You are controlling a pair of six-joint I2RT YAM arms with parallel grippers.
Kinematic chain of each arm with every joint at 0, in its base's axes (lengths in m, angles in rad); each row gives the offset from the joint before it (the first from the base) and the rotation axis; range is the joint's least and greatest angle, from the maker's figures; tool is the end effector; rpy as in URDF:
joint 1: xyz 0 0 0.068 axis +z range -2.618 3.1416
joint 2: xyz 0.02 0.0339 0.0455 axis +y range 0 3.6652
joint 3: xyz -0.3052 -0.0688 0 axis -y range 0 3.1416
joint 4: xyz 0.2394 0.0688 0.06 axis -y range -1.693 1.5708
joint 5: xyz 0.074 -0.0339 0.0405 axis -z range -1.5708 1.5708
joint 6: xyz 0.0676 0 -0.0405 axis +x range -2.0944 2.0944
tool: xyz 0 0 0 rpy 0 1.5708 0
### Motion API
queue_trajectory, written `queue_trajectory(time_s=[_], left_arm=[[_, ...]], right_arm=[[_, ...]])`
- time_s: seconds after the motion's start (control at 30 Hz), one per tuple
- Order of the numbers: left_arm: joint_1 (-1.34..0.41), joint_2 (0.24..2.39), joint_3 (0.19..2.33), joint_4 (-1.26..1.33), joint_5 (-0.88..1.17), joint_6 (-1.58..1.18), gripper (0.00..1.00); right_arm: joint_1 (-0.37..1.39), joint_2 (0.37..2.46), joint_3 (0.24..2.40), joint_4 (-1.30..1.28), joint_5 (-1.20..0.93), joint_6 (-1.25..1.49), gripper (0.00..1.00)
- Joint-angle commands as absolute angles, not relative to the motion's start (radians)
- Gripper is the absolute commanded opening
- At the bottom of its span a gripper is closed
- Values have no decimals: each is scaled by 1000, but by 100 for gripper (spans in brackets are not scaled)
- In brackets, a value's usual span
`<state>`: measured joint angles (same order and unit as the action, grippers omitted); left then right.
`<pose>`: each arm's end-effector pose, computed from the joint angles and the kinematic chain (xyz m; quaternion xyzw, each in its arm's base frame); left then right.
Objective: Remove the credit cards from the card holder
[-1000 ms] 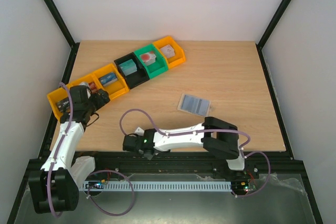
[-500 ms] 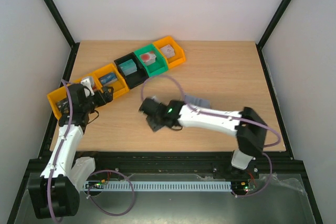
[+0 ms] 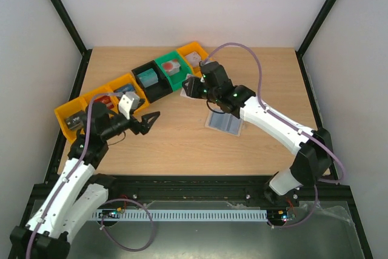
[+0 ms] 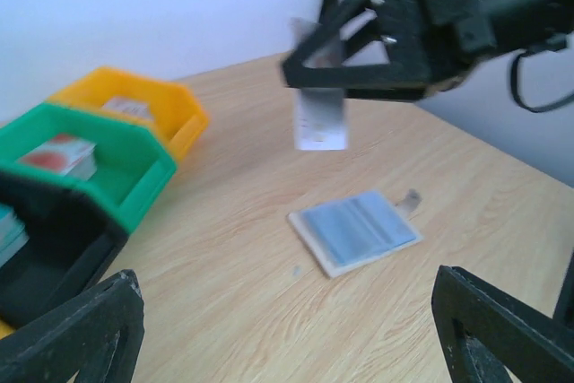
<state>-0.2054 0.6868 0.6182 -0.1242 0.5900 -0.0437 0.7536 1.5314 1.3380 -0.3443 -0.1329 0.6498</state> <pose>0.1438 -0.0684 0.3255 0.2439 0.7212 -0.2982 0.5757 0.2677 0.2635 0.3591 -0.0778 0.8647 0.3622 0.3391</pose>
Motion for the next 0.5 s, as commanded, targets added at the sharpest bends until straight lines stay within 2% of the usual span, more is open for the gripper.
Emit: queue_trajectory(time_s=[0.0, 0.07, 0.2, 0.47], left_arm=[[-341, 706, 622, 59, 444, -42, 89], [-397, 750, 642, 140, 384, -81, 89], [-465, 869, 699, 235, 422, -79, 89], [-477, 1035, 796, 433, 324, -204, 86]], right_arm=[[755, 1467, 1366, -222, -100, 743, 40], [753, 1453, 1368, -202, -79, 765, 39], [742, 1445, 1375, -161, -68, 796, 38], [731, 1445, 1449, -124, -152, 822, 38]])
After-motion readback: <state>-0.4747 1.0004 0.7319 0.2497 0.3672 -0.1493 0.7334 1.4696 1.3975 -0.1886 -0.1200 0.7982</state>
